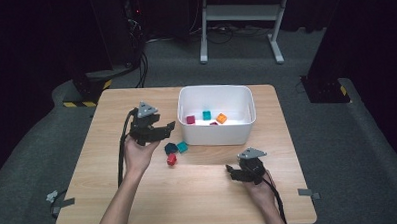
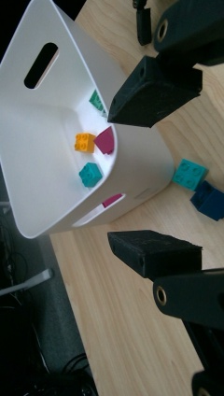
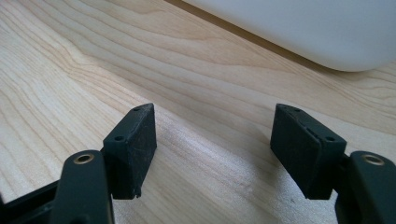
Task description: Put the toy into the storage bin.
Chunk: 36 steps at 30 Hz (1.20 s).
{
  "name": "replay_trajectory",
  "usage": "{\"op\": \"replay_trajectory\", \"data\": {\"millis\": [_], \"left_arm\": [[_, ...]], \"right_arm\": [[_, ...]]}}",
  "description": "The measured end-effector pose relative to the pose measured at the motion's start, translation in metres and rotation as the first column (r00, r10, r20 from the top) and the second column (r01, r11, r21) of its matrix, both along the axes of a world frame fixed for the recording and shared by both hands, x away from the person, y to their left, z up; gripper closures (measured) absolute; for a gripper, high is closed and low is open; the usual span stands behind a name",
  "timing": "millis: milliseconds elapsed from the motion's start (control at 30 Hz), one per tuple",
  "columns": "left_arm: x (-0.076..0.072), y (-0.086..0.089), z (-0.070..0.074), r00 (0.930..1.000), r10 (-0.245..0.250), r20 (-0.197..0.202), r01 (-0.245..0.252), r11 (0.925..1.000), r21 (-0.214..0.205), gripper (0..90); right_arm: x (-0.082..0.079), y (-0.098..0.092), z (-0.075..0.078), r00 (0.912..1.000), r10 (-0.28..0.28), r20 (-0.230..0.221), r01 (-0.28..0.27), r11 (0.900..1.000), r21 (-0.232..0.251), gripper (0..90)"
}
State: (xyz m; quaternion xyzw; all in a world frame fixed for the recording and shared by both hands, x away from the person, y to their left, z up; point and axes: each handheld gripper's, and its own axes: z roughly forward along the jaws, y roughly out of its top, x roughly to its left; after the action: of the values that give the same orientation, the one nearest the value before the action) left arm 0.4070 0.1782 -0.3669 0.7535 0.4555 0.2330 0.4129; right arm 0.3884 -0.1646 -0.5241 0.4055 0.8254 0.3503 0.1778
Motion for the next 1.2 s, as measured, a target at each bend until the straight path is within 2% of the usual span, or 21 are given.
{"op": "replay_trajectory", "data": {"millis": [200,433,500,800,1200], "left_arm": [[-0.012,0.005,-0.016,1.0,0.005,-0.007,-0.005,0.9999,-0.012,36.5],[-0.022,0.006,-0.037,0.9996,0.007,-0.028,-0.007,0.9999,0.012,36.5],[-0.026,0.004,-0.044,0.9997,0.016,-0.02,-0.016,0.9989,0.044,36.6],[-0.031,0.002,-0.067,0.9984,0.012,-0.056,-0.011,0.9999,0.008,37.2],[-0.033,-0.006,-0.098,0.9946,0.016,-0.102,-0.015,0.9998,0.014,39.8]], "right_arm": [[0.0,0.0,0.0,1.0,0.0,0.0,0.0,1.0,0.0,31.4],[0.0,0.0,0.0,1.0,0.0,0.0,0.0,1.0,0.0,31.4],[0.0,0.0,0.0,1.0,0.0,0.0,0.0,1.0,0.0,31.4],[0.0,0.0,0.0,1.0,0.0,0.001,0.0,1.0,0.001,31.4],[0.0,0.0,0.0,1.0,0.0,0.0,0.0,1.0,0.001,31.4]]}}
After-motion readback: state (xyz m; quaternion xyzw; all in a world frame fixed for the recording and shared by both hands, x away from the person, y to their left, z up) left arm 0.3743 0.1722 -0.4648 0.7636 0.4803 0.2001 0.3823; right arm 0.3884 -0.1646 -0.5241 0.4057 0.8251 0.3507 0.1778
